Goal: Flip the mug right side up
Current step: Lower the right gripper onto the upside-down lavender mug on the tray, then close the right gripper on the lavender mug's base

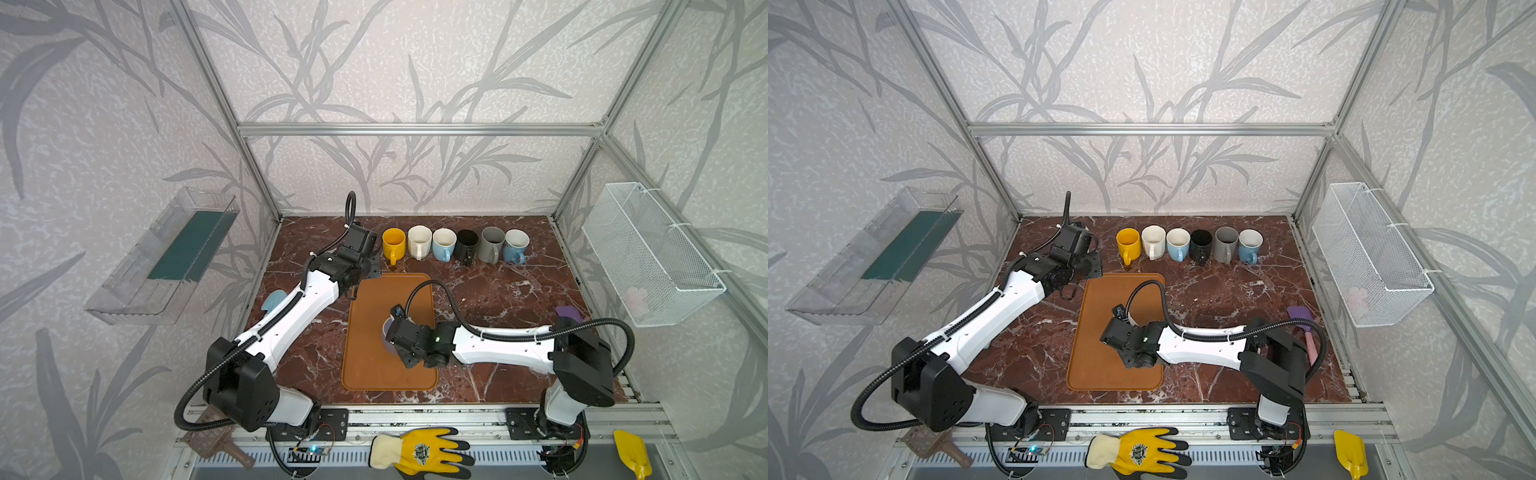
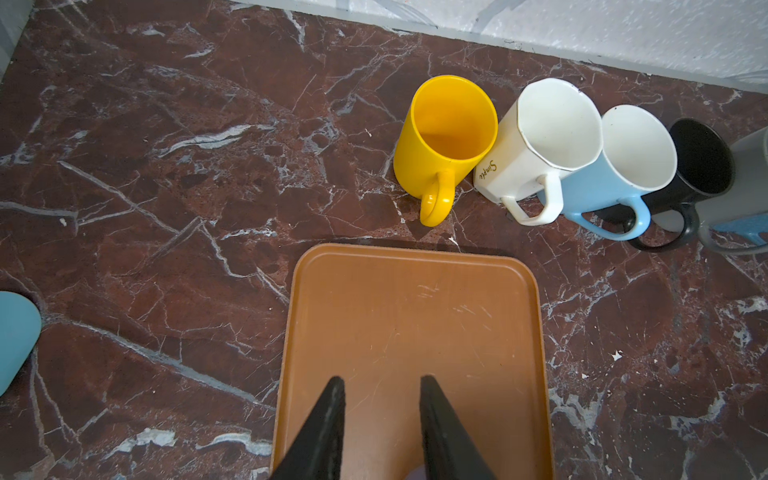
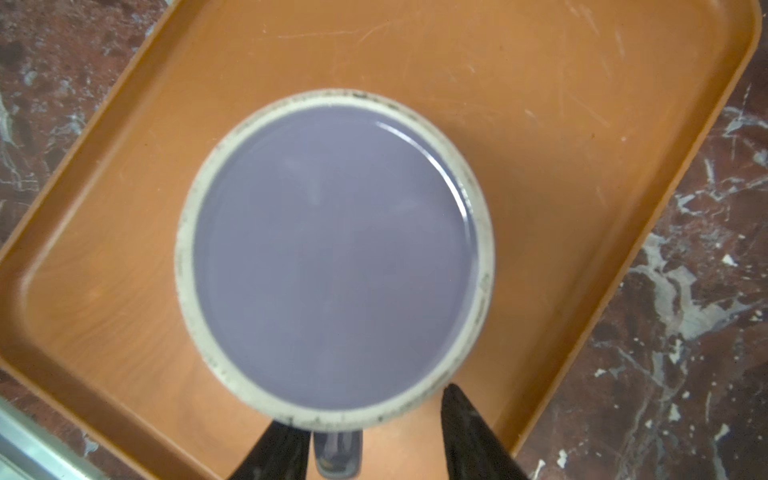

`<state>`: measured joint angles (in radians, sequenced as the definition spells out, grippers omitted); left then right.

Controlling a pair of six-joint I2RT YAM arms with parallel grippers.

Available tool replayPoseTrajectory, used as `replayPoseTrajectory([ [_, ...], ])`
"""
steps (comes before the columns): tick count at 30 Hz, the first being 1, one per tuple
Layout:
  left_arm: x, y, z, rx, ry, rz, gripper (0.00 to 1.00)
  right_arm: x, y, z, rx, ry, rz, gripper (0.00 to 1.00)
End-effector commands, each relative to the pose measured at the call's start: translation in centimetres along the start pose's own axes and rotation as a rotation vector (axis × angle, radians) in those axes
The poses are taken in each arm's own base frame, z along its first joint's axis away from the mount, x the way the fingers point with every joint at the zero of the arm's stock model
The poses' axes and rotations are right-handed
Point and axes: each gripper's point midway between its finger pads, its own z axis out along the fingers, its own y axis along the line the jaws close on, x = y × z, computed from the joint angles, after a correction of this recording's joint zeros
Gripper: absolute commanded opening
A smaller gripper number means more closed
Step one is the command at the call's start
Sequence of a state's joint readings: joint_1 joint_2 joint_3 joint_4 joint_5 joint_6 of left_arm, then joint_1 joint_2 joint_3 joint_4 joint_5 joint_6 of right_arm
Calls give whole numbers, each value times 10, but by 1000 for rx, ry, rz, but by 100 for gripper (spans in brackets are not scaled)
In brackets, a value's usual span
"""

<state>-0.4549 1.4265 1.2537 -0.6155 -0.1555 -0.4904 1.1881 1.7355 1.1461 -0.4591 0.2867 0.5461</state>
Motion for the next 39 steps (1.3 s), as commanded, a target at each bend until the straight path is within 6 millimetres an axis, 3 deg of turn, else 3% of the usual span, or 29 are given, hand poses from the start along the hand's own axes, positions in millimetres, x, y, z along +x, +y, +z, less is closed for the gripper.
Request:
replayPoseTrajectory([
  [1,-5,6,-9,-9,-29,-5,33,-8,-7,1,18,13,-43,46],
  [18,-4,15,-14,-19,-41,-11,33,-22,-5,9,-2,70,-148,40],
  [39,1,16,-11,-18,-23,-8,33,-22,-5,18,20,102,-168,35],
])
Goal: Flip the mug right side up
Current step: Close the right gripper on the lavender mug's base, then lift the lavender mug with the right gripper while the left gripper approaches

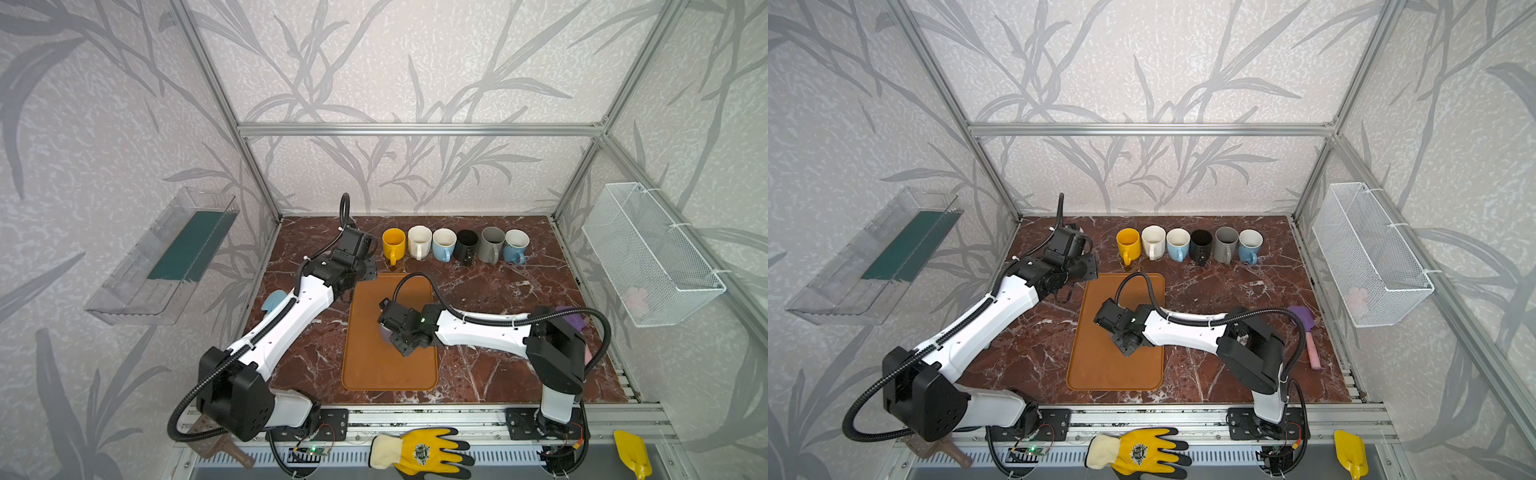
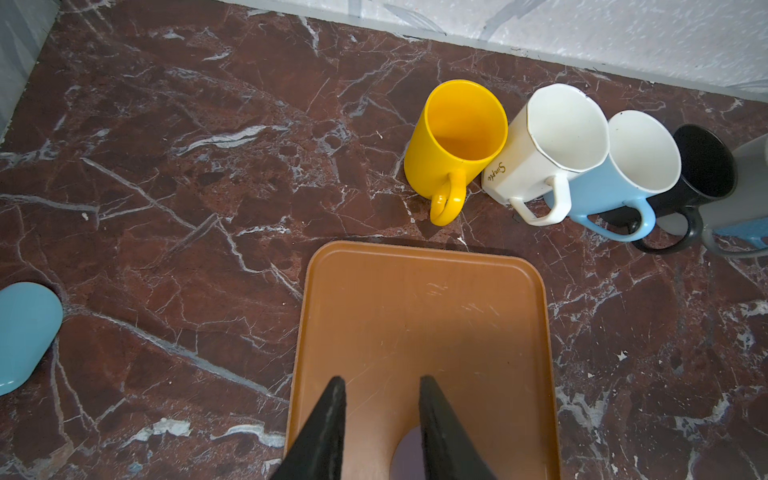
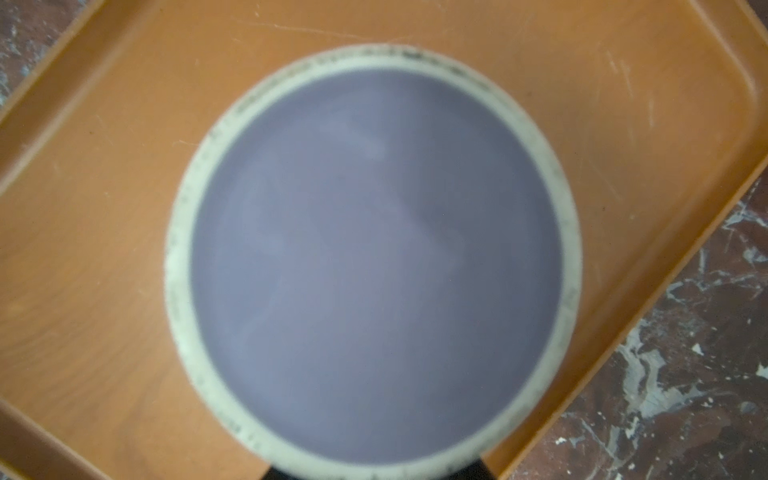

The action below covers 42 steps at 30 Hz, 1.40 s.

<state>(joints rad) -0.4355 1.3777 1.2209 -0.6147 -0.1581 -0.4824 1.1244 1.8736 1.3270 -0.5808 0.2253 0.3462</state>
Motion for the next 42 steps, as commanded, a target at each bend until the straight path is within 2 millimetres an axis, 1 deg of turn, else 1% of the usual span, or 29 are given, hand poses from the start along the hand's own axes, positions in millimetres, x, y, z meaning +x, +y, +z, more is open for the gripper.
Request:
replayPoseTrajectory([
  [1,1,5,-3,-11,-4,3,33,-4,-3,-3,15,4,-4,35],
  [13,3,4,-2,-4,8,8,33,-4,-5,-3,24,3,-6,29],
  [15,3,4,-3,-1,13,10,33,-5,-5,-2,24,2,-6,24],
  [17,3,3,-2,1,12,8,33,-4,-5,-3,25,4,-8,16],
  [18,3,3,-2,3,11,7,33,-4,-6,-3,25,6,-6,13],
  [23,4,4,-3,-1,14,10,33,-5,-8,-5,29,5,-6,1],
  [24,3,4,-3,0,13,10,33,-5,-8,-5,29,5,-6,0],
  [32,3,3,-5,4,12,12,33,-10,-11,-13,25,-19,-1,0],
  [42,1,4,-7,6,10,18,33,-24,-21,-37,-73,-113,77,0],
])
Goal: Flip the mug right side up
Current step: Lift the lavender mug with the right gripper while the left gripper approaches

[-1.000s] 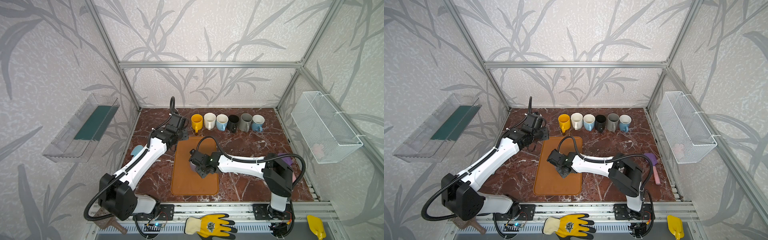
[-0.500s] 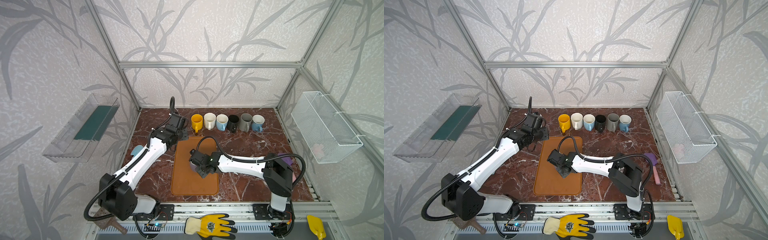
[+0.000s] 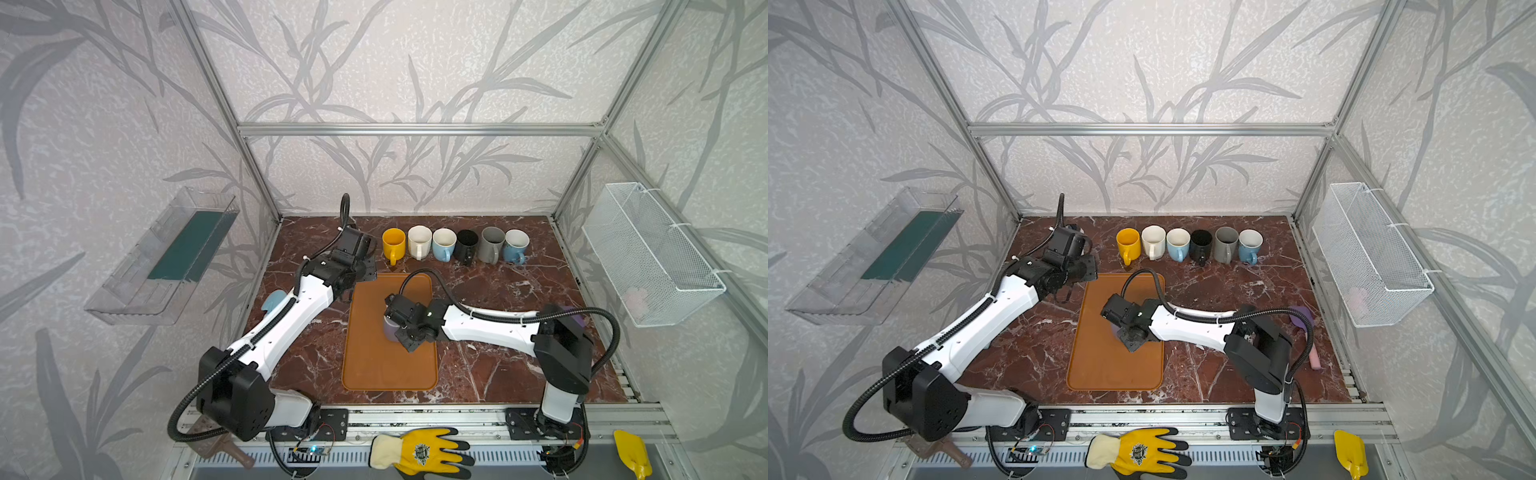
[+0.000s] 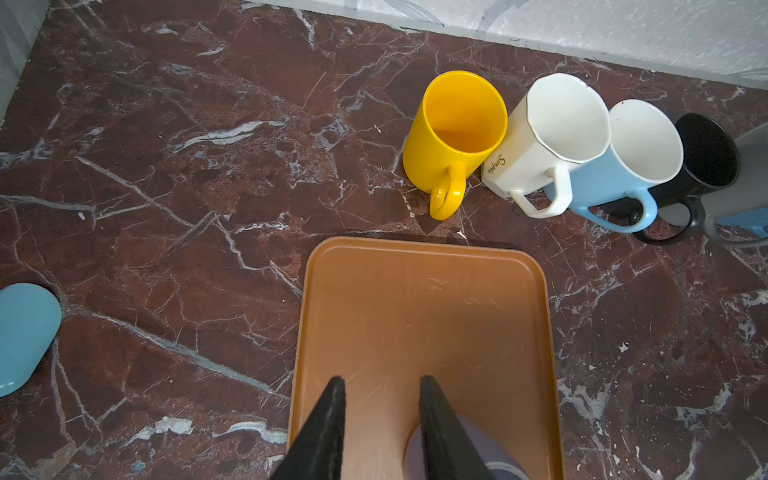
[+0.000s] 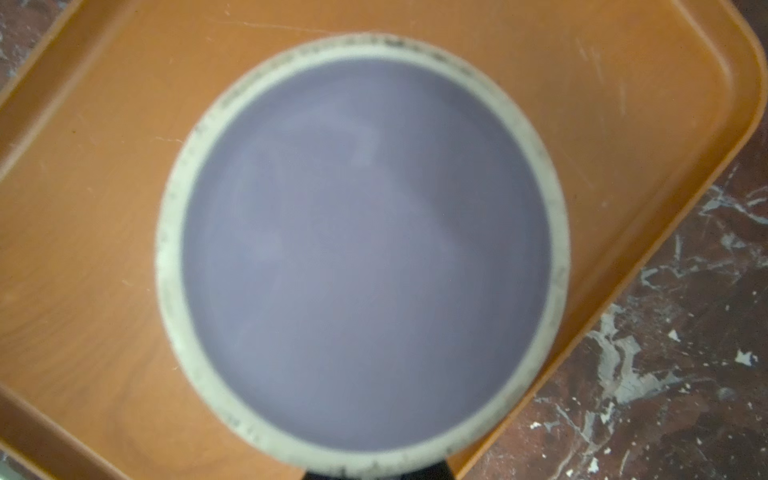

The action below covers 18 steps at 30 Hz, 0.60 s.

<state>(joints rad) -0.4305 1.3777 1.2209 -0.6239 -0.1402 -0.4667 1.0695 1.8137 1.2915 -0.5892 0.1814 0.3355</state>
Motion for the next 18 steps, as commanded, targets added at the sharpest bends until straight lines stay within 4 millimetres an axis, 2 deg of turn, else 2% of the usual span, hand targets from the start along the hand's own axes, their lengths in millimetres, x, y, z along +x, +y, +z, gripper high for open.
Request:
replayPoseTrajectory([
  [1,-1,3,-7,-2,-5,4,33,-26,-2,-29,-58,-123,40,0],
  [3,-2,3,-8,-2,-5,6,33,-25,-4,-29,-68,-127,51,0],
  [4,-2,3,-7,-2,-5,5,33,-30,-6,-38,-78,-154,62,0],
  [7,-1,2,-7,4,-4,10,33,-29,-7,-43,-92,-176,73,0],
  [8,-1,1,-7,8,-3,11,33,-32,-19,-43,-89,-187,104,0],
  [12,-1,1,-9,15,-4,12,33,-35,-26,-50,-140,-229,155,0],
  [18,5,9,-3,-35,19,20,33,-32,-49,-53,-162,-244,249,0],
])
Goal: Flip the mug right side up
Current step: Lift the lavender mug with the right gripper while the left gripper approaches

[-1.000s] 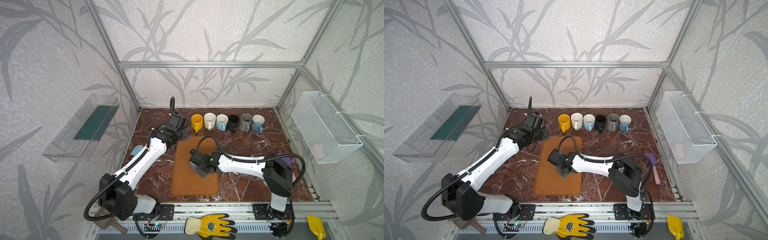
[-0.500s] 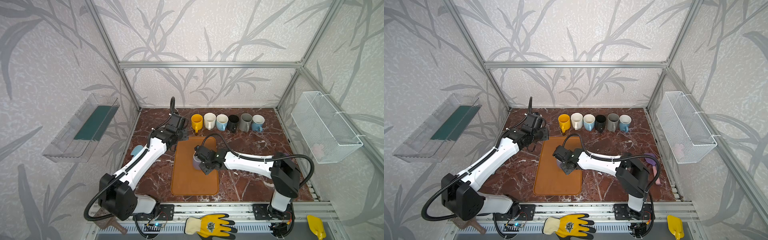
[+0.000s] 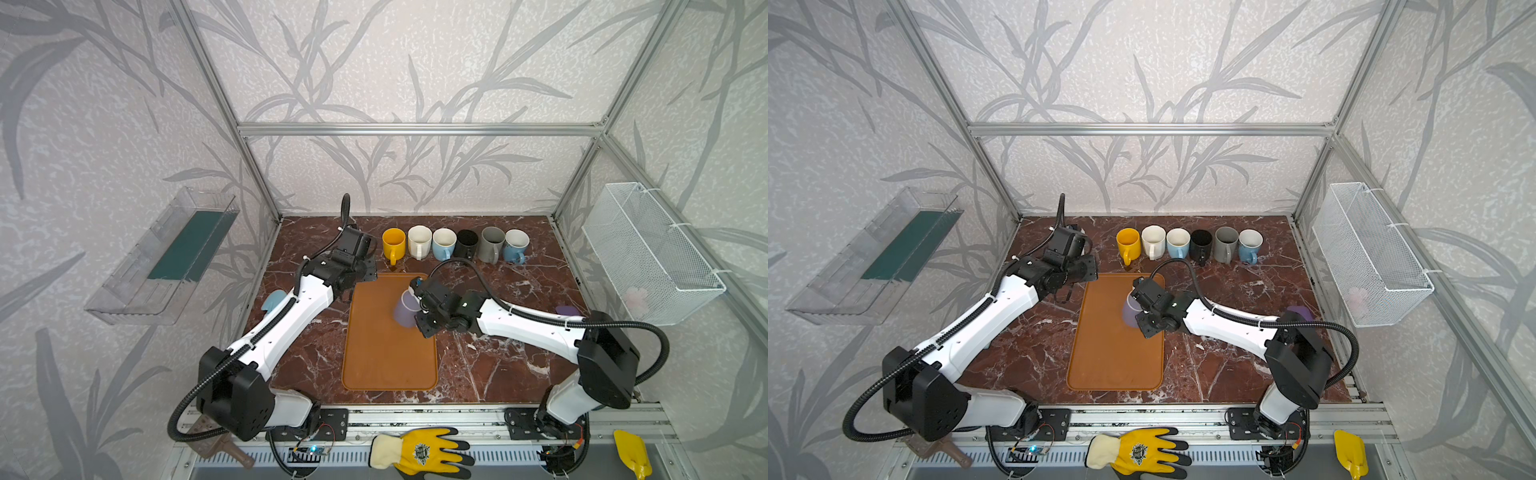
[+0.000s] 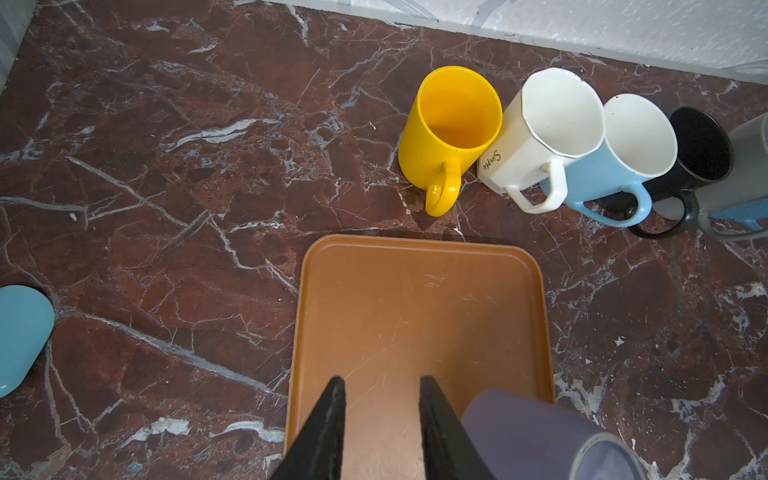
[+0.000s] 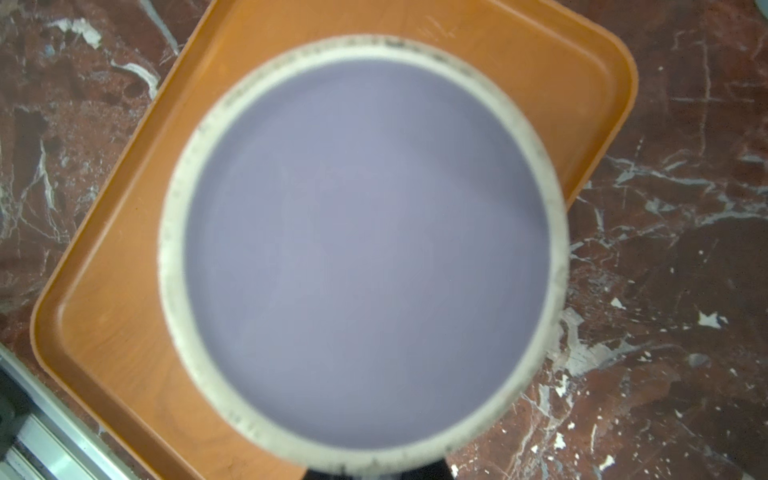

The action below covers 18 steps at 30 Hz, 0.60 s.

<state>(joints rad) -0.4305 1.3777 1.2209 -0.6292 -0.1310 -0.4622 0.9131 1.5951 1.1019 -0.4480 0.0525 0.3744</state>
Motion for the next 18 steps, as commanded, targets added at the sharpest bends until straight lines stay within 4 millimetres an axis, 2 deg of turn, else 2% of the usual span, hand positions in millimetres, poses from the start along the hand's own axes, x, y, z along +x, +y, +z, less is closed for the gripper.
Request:
replayPoseTrajectory([
  [1,4,10,-2,-43,15,14,33,-28,1,-21,-64,-120,61,0],
  [12,6,-7,-3,59,30,34,33,-39,-35,-42,-206,-209,239,0],
  [18,10,-42,-10,271,45,47,33,-54,-48,-60,-315,-283,313,0],
])
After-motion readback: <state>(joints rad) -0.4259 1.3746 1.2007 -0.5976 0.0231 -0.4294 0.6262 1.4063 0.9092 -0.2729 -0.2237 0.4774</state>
